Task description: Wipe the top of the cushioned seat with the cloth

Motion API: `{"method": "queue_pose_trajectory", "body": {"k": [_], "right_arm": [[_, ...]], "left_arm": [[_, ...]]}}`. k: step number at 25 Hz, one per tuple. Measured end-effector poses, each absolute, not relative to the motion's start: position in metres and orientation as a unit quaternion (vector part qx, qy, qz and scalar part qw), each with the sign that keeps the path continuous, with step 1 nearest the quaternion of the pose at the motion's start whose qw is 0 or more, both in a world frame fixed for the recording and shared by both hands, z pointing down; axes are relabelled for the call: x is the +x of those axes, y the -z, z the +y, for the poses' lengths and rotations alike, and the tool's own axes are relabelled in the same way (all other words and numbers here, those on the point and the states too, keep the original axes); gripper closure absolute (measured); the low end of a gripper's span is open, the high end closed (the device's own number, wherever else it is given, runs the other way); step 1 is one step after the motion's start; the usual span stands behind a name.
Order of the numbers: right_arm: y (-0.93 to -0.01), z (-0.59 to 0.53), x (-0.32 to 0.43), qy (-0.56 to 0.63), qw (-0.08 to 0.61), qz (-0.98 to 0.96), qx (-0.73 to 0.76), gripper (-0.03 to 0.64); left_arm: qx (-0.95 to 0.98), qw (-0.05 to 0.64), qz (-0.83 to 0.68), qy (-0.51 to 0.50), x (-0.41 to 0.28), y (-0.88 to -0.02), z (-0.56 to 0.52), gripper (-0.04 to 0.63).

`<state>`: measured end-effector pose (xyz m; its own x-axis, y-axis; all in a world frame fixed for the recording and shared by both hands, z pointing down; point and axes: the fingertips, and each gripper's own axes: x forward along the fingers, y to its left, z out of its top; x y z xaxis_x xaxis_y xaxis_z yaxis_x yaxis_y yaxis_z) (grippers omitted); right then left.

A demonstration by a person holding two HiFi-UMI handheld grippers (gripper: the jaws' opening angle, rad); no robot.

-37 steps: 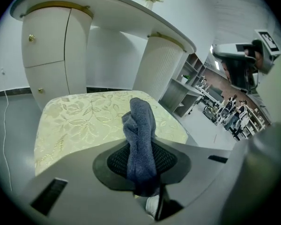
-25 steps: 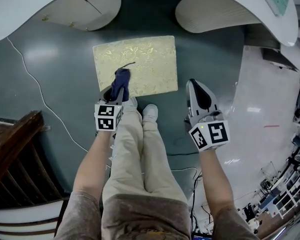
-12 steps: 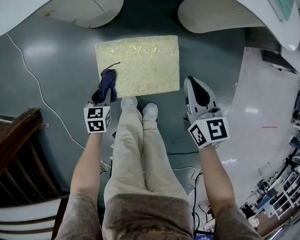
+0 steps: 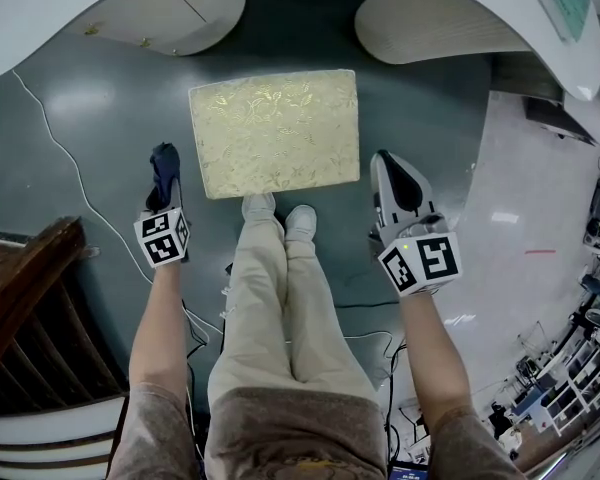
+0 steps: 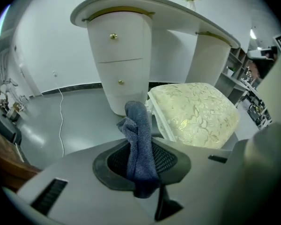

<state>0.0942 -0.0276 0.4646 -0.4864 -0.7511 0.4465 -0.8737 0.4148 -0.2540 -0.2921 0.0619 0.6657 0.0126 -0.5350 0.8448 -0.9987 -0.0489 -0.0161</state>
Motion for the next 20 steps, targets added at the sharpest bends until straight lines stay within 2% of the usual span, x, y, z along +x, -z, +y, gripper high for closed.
{"method": "queue_pose_trajectory", "body": {"k": [5,10,20], "right_arm": [[-0.467,-0.029,0.102,-0.231,0.138,-0.825,0.497,0.611],[-0.467,-0.029,0.103,-0.231,0.138,-0.823,0.500,0.611],[-0.464,-0.026,0.110,-0.232,0.137,-0.817,0.509,0.611]], "left_arm": [[0.631,0.325,-0.623,-0.329,-0.300,-0.648,0.057,0.495],[0.664,0.315,-0.611,-0.297,-0.268,-0.626,0.036,0.495],[0.784,0.302,-0.495,-0.219,-0.089,-0.591,-0.034,0.495]]}}
